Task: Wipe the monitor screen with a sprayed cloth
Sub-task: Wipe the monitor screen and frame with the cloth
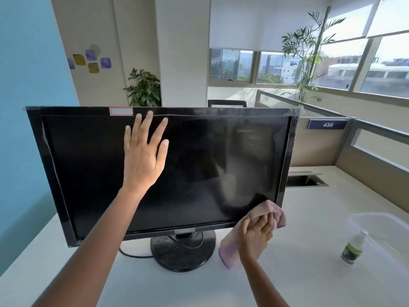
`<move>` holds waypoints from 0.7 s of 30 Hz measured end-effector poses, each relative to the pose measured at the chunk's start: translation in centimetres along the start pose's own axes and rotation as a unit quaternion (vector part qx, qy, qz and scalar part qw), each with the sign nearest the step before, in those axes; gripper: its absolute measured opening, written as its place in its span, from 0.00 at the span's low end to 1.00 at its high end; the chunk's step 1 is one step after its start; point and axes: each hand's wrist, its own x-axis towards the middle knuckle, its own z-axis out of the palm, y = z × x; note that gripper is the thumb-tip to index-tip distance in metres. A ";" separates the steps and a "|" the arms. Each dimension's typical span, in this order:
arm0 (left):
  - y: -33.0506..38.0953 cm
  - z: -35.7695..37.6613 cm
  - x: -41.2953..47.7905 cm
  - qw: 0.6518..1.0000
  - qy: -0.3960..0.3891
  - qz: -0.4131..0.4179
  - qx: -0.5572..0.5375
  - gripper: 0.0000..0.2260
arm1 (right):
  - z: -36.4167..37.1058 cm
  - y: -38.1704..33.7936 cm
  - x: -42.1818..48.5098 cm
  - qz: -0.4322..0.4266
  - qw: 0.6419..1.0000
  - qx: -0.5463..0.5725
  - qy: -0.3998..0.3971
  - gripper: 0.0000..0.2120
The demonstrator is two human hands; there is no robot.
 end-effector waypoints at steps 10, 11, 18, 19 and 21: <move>-5.7 1.9 -11.0 0.975 0.020 -0.211 0.072 0.27 | -1.4 2.0 0.2 -0.051 0.996 -0.057 -0.040 0.20; -6.1 1.8 -11.3 0.968 0.032 -0.241 0.064 0.27 | -1.6 2.1 0.3 -0.055 0.996 -0.061 -0.040 0.19; -8.8 1.6 -12.1 0.906 0.116 -0.405 -0.043 0.29 | -2.3 1.5 -1.0 -0.114 0.987 -0.101 -0.045 0.18; -9.0 1.5 -12.2 0.908 0.119 -0.400 -0.045 0.29 | -2.1 1.3 -1.4 -0.126 0.985 -0.105 -0.050 0.18; -9.5 1.4 -12.6 0.913 0.128 -0.383 -0.049 0.28 | -1.7 0.5 -2.5 -0.140 0.983 -0.104 -0.064 0.17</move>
